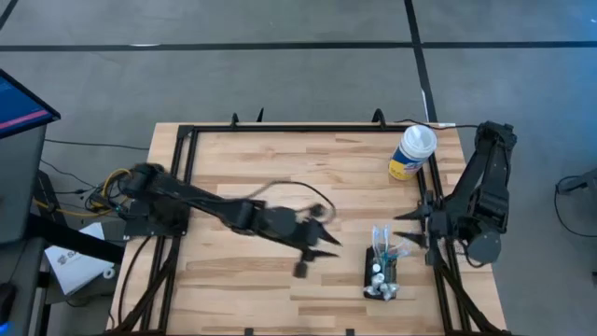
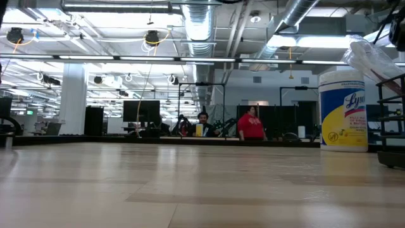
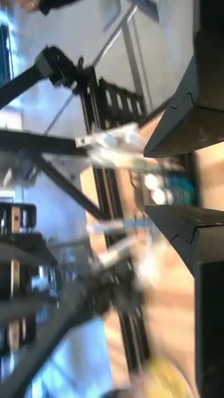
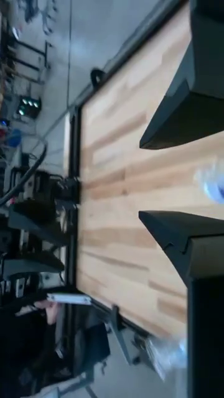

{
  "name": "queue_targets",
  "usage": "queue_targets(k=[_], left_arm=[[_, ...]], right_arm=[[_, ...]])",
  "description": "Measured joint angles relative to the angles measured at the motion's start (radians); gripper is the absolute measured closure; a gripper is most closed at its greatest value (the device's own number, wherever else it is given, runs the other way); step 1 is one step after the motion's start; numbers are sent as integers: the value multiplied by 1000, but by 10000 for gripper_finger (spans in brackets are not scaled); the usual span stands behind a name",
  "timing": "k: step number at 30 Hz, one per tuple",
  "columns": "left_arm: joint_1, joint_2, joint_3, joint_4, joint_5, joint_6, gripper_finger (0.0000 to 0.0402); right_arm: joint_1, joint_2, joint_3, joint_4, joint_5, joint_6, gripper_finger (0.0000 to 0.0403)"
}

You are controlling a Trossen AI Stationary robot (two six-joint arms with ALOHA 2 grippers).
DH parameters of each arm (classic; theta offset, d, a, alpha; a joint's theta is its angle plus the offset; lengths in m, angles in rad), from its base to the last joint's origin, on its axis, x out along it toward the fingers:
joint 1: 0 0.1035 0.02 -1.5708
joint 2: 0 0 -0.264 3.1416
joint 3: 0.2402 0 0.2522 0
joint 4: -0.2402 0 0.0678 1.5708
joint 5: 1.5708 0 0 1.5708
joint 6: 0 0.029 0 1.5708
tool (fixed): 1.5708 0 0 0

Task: Pick & Place toothbrushing station
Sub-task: Return to Home Position

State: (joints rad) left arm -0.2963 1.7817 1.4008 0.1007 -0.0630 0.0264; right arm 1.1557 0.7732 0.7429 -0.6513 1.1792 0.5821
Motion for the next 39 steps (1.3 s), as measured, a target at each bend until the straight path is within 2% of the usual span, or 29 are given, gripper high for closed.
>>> queue_targets(k=[5, 12, 14, 17, 19, 22, 24, 27, 29, 31, 33, 35, 37, 39], left_arm=[[1, -260, -257, 33, -141, -6, 275], [6, -601, -590, 181, -209, 45, 275], [6, -686, -680, 226, -258, 42, 275], [9, -785, -802, 335, -356, 45, 275], [18, -832, -872, 382, -405, 50, 275], [47, -886, -951, 432, -431, 45, 275], [60, -916, -993, 455, -436, 42, 275], [76, -926, -1028, 498, -435, 29, 275], [79, -926, -1030, 508, -435, 33, 275], [80, -925, -1030, 508, -435, 45, 275], [79, -925, -1030, 508, -434, 45, 275], [76, -925, -1030, 508, -434, 45, 275], [74, -925, -1033, 509, -434, 47, 275], [79, -925, -1048, 508, -433, 47, 275]], right_arm=[[0, -108, 0, -78, 71, -9, 266], [-45, -238, 0, -186, 169, -15, 295], [-70, -264, 0, -180, 200, -15, 300], [-95, -292, -4, -122, 166, -55, 304], [-100, -291, -34, 17, 159, -172, 306], [-138, -281, -99, 180, 174, -364, 309], [-182, -301, -128, 218, 162, -380, 312], [-269, -382, -158, 258, 65, -365, 321], [-334, -421, -203, 410, -18, -487, 326], [-402, -432, -259, 586, -136, -661, 331], [-468, -446, -300, 731, -261, -770, 333], [-535, -472, -323, 764, -340, -803, 335], [-601, -506, -346, 751, -352, -771, 337], [-665, -541, -372, 701, -409, -727, 338]])
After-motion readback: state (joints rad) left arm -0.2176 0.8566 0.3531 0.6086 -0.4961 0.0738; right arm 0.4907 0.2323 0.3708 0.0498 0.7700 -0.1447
